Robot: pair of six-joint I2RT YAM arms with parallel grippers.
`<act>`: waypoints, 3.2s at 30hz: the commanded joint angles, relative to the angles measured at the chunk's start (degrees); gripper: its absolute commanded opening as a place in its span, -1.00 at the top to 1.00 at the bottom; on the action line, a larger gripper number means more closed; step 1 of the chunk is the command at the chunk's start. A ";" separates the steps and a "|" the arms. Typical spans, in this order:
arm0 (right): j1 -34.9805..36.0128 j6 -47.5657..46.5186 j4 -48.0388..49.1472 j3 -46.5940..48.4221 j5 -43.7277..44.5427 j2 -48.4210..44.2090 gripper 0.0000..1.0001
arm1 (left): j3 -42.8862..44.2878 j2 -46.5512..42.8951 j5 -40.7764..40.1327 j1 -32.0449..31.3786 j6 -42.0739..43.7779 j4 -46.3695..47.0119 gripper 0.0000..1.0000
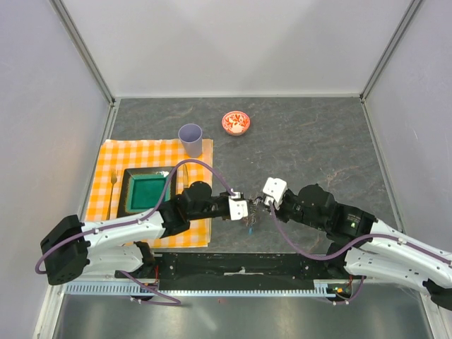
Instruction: Put the keys on the keyring
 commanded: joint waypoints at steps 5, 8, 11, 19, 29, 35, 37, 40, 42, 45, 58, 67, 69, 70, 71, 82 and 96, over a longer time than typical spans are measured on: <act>-0.15 22.94 17.59 -5.98 15.93 -0.34 0.13 | -1.57 -3.14 -4.29 -0.31 1.75 7.22 0.96; -0.15 31.19 19.98 -7.29 18.93 -0.34 0.11 | -2.27 -3.58 -5.70 -0.31 1.23 8.28 0.96; -0.33 38.91 21.65 -8.70 21.31 -1.47 0.16 | -2.63 -3.40 -7.19 -0.40 0.61 9.42 0.96; -1.03 47.04 24.81 -13.18 21.24 -5.43 0.16 | -2.98 -2.08 -8.34 -0.31 -1.06 11.79 0.96; -9.96 29.65 27.80 -17.57 0.78 -9.29 0.16 | -4.21 -4.01 -8.26 -0.31 -2.47 13.73 0.96; -19.91 22.17 28.15 -16.36 -23.46 -7.46 0.18 | -5.44 -6.74 -5.36 -0.31 -2.03 12.50 0.96; -20.71 20.24 28.33 -15.65 -27.01 -5.19 0.21 | -5.44 -7.35 -4.40 -0.31 -2.03 12.24 0.96; -21.16 18.74 28.85 -14.24 -32.11 -2.89 0.31 | -5.35 -8.15 -3.34 -0.31 -2.03 11.97 0.96; -21.24 17.86 29.38 -13.72 -34.39 -2.10 0.32 | -5.18 -8.41 -2.72 -0.31 -1.94 11.62 0.96; -21.24 17.07 29.82 -13.45 -34.76 -2.01 0.32 | -4.48 -8.06 -2.28 -0.31 -1.85 11.01 0.96; -21.33 16.54 31.32 -13.10 -36.34 -1.83 0.39 | -3.33 -7.80 0.18 -0.22 -2.29 10.22 0.96; -21.24 16.54 31.67 -13.54 -34.32 -2.01 0.48 | -3.15 -7.97 1.15 -0.31 -2.29 9.95 0.96; -21.24 16.54 31.76 -13.63 -34.14 -1.92 0.47 | -3.15 -8.15 1.32 -0.31 -2.38 9.86 0.96; -21.24 16.63 31.76 -13.63 -34.14 -1.83 0.48 | -3.15 -8.23 1.32 -0.31 -2.38 9.86 0.96; -21.24 16.54 31.76 -13.63 -34.32 -1.74 0.48 | -3.15 -8.41 1.41 -0.31 -2.38 9.86 0.96; -21.24 17.15 31.58 -14.24 -35.55 -1.48 1.00 | -3.68 -8.85 0.53 -0.31 -2.82 11.36 0.96; -21.24 22.68 29.74 -15.56 -31.51 -2.36 1.00 | -8.60 -11.49 -2.98 -0.22 -3.44 21.90 0.96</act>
